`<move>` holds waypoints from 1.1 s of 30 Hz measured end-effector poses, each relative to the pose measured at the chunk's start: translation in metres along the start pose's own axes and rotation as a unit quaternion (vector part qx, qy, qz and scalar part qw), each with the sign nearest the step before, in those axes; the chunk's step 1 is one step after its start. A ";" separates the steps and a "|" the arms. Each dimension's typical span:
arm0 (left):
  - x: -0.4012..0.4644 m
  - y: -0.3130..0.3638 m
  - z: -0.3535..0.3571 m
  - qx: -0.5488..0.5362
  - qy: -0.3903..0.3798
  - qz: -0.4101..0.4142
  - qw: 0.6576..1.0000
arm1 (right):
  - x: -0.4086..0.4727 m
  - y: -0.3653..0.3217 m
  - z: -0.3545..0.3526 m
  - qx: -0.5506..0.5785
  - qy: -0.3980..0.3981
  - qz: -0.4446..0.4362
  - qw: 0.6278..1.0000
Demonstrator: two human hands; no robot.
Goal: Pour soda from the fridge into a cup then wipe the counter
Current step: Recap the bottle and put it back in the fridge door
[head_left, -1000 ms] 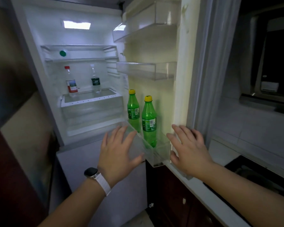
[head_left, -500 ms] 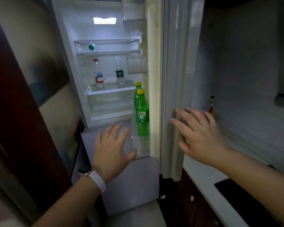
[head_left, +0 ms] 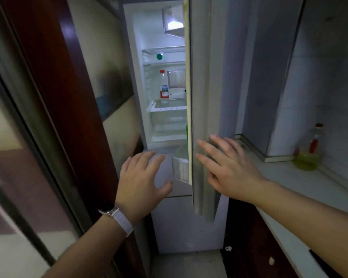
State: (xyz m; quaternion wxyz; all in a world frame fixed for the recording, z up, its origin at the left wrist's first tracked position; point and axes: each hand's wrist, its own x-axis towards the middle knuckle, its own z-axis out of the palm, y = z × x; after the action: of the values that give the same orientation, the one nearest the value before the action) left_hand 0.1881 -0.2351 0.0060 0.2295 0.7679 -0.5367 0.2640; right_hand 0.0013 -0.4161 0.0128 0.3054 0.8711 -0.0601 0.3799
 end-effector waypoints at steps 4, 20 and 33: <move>0.004 -0.025 0.005 -0.001 0.018 0.004 1.000 | 0.027 -0.014 0.025 -0.004 0.028 -0.020 0.999; 0.036 -0.102 0.040 -0.012 0.031 -0.005 0.999 | 0.102 -0.044 0.124 0.033 0.072 -0.021 0.997; 0.072 -0.130 0.050 0.065 0.024 0.025 0.997 | 0.133 0.006 0.228 0.062 0.021 0.017 0.998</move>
State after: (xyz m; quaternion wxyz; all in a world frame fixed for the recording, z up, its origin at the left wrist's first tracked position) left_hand 0.3393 -0.2763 0.0058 0.1856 0.7611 -0.5314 0.3222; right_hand 0.2353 -0.5353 -0.0114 0.2454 0.8792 -0.0448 0.4060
